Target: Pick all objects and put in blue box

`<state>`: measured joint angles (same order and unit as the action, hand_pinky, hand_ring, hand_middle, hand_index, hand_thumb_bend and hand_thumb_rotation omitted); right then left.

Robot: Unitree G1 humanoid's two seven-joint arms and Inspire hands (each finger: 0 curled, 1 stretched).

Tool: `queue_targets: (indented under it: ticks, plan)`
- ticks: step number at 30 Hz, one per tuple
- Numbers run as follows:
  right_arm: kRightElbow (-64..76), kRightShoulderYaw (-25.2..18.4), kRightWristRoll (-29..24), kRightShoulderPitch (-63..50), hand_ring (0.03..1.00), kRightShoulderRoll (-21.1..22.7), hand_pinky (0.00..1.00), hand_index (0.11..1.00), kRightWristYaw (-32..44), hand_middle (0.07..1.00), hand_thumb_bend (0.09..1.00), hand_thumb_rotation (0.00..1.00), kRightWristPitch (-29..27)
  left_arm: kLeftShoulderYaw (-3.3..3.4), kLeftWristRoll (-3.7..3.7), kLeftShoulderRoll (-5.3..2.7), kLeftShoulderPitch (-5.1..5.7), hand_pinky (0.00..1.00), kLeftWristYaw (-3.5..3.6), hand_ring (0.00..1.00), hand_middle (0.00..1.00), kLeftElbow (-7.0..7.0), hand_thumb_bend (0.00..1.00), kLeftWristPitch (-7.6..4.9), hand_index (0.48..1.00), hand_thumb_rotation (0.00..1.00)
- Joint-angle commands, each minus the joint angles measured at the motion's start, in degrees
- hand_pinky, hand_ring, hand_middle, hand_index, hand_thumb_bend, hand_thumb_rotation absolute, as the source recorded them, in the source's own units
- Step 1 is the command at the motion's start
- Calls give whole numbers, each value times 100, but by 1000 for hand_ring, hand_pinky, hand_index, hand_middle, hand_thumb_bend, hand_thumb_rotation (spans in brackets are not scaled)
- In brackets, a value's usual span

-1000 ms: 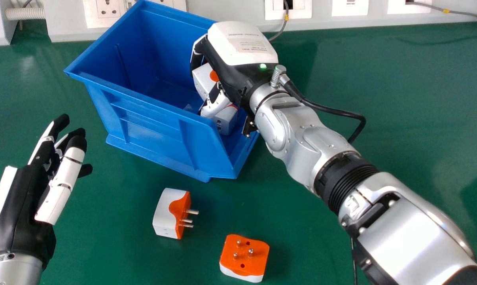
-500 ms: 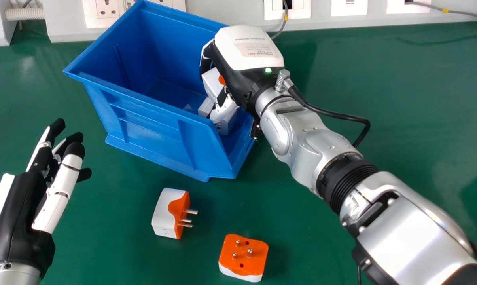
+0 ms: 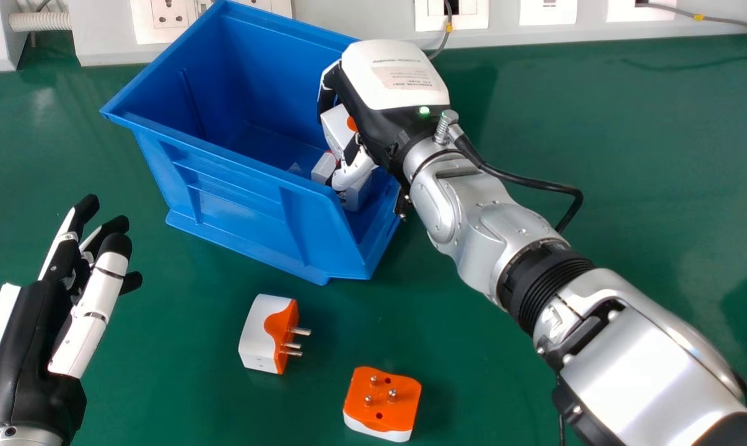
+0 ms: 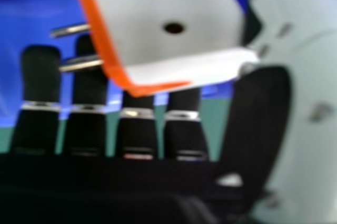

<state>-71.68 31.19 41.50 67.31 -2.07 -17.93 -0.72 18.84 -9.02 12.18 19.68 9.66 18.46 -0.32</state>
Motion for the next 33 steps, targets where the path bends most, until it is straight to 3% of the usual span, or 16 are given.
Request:
queue_targets:
  ticks: [1, 5, 7, 10, 17, 22, 26, 33]
  plan:
    - [72, 4, 2, 138, 448, 48, 358, 449, -90, 535, 498, 0, 4, 10, 7, -28, 60, 813, -33, 898, 912, 183, 402, -112, 959, 741]
    - [58, 22, -7, 143, 451, 109, 359, 466, 14, 538, 497, 0, -19, -28, 45, -60, 70, 814, -52, 898, 912, 223, 404, -112, 959, 739]
    - [87, 23, -17, 152, 506, 146, 375, 472, 104, 590, 492, 0, -35, -54, 82, -70, 80, 814, -68, 897, 911, 254, 408, -109, 959, 737]
    - [117, -2, -53, 146, 650, 172, 410, 612, 175, 702, 461, 0, -43, -84, 118, -86, 93, 811, -79, 896, 909, 278, 420, -131, 957, 731]
    - [148, 32, -37, 84, 771, 183, 439, 734, 110, 801, 430, 0, -11, -135, 170, -90, 110, 807, -117, 894, 908, 322, 428, -121, 955, 725]
    - [162, 96, 26, 84, 801, 214, 445, 763, 65, 827, 423, 0, -6, -186, 199, -83, 116, 808, -157, 895, 909, 359, 429, -88, 955, 724]
    - [178, 130, 41, 83, 813, 231, 449, 775, 10, 839, 421, 0, -26, -183, 197, -79, 87, 811, -148, 896, 910, 295, 432, -102, 957, 725]
    - [164, 159, 45, 93, 829, 246, 452, 789, -8, 858, 418, 0, -7, -211, 182, -95, 59, 816, -157, 899, 912, 332, 432, -52, 959, 731]
